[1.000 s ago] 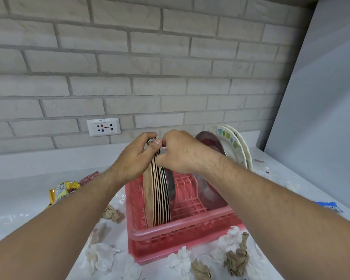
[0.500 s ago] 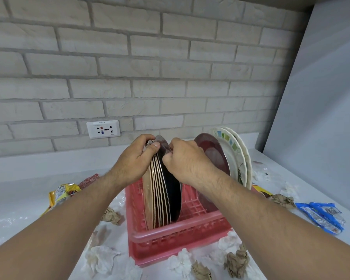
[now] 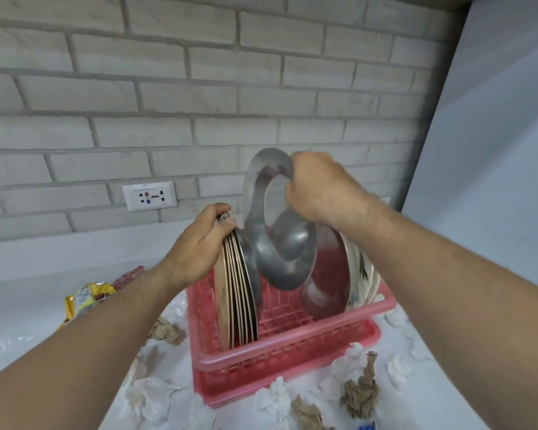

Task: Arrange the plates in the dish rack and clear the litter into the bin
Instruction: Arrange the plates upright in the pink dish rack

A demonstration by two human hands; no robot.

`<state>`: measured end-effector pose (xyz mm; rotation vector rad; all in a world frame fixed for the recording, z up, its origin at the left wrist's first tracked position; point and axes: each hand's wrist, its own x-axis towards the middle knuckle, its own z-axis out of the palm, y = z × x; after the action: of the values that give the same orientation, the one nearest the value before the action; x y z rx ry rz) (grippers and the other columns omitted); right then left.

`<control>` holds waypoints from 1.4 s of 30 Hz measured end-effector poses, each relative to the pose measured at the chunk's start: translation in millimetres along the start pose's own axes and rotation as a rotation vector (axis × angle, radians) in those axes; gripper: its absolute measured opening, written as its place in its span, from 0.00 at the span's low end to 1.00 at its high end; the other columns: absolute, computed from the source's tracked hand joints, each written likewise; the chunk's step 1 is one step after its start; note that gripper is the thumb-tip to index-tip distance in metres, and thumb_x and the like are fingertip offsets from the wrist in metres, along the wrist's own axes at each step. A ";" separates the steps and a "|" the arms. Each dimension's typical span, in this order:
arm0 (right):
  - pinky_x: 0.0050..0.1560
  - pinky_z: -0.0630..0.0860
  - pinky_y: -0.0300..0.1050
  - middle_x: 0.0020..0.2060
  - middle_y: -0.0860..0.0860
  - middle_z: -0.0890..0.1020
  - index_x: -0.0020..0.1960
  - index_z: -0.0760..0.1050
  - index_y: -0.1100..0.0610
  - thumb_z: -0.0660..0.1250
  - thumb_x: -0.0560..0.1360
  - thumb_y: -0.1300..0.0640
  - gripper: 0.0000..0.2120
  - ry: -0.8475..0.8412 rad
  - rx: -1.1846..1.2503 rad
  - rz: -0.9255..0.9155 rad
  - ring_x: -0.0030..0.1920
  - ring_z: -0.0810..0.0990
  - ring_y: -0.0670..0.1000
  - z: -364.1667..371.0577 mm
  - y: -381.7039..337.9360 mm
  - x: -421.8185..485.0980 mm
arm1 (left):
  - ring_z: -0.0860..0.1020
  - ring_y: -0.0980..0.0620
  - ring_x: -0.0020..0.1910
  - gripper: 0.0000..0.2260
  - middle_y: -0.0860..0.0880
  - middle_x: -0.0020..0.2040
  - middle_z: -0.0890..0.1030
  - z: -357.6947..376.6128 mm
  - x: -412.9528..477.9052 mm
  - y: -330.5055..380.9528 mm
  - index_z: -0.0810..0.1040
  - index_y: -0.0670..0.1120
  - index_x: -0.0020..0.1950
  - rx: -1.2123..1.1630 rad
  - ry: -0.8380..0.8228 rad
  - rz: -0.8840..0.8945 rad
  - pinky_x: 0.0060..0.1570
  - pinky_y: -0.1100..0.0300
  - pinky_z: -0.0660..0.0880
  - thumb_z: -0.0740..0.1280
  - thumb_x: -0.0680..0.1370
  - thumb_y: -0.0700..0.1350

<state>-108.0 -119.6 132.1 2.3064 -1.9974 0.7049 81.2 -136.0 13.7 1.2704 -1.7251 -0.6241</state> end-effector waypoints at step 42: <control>0.41 0.77 0.47 0.33 0.46 0.79 0.44 0.77 0.51 0.56 0.79 0.41 0.17 -0.124 0.287 -0.254 0.36 0.78 0.47 82.6 9.8 -41.9 | 0.65 0.61 0.68 0.27 0.58 0.68 0.69 -4.6 12.7 6.0 0.69 0.55 0.72 0.003 -0.079 -0.004 0.66 0.64 0.60 0.56 0.72 0.49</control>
<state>-93.9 -106.5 41.0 2.7646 -1.6930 0.8991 81.1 -145.3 25.2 1.2672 -1.7891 -0.6827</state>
